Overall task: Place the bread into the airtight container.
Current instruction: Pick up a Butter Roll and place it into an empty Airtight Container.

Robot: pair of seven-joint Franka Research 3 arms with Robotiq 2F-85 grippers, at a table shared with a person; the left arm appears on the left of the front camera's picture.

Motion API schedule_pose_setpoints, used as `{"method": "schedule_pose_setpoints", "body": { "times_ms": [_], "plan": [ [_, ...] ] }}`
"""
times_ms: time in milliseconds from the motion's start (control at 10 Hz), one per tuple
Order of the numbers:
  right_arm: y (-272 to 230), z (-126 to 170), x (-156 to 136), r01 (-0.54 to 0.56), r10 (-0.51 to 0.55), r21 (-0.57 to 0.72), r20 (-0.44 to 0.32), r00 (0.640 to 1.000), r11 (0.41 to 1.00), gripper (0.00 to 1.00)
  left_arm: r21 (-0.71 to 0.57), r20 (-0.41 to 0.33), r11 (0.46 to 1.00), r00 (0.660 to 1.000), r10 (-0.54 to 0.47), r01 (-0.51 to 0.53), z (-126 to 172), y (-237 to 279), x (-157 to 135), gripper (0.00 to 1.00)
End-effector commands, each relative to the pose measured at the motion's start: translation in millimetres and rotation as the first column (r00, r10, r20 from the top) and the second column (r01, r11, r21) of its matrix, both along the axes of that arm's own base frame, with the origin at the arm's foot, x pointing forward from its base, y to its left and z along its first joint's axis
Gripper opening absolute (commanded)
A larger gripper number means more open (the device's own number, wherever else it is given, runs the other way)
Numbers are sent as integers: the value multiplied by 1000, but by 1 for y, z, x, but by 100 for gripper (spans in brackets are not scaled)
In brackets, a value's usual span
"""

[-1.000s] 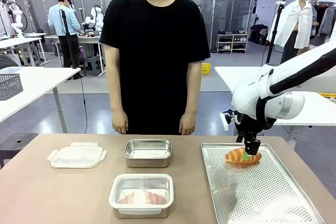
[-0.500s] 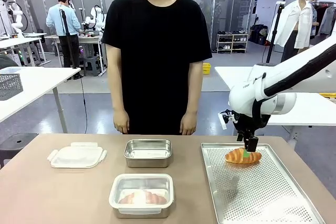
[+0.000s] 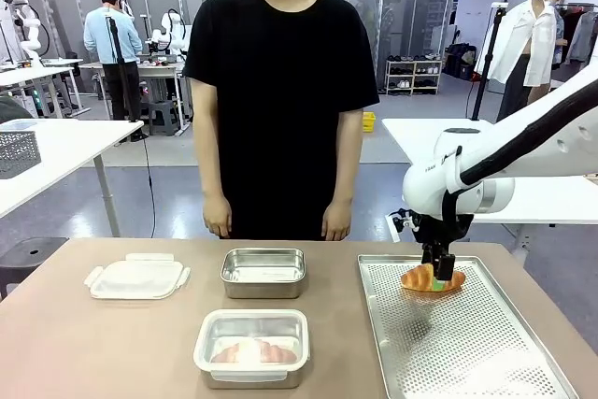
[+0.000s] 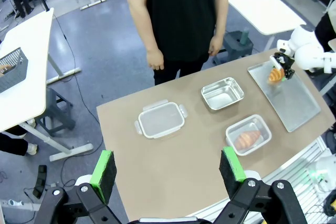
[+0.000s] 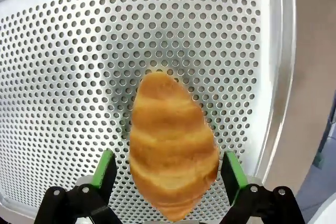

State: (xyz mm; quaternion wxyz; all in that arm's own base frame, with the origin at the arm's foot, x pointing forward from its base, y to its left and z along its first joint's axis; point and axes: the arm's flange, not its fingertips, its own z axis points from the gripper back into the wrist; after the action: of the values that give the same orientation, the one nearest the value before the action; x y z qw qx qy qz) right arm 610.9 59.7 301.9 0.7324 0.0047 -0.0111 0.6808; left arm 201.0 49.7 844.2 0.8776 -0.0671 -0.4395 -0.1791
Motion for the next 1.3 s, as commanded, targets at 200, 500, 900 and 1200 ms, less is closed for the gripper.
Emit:
{"method": "schedule_pose_setpoints", "body": {
  "times_ms": [200,500,900,1200],
  "plan": [
    [3,-12,7,26,-26,-28,-9,1000,999,100,0,1,1000,1000,-4,4,1,0,-1,100],
    [2,-12,5,37,-38,-21,-5,999,999,68,0,1,1000,1000,-4,4,1,0,-1,100],
    [4,17,-1,104,-104,-2,14,995,995,40,0,1,1000,1000,-4,4,1,0,-1,100],
    [20,77,-15,107,-107,-3,25,994,994,40,0,1,1000,1000,-4,4,1,0,-1,100]
  ]
}}
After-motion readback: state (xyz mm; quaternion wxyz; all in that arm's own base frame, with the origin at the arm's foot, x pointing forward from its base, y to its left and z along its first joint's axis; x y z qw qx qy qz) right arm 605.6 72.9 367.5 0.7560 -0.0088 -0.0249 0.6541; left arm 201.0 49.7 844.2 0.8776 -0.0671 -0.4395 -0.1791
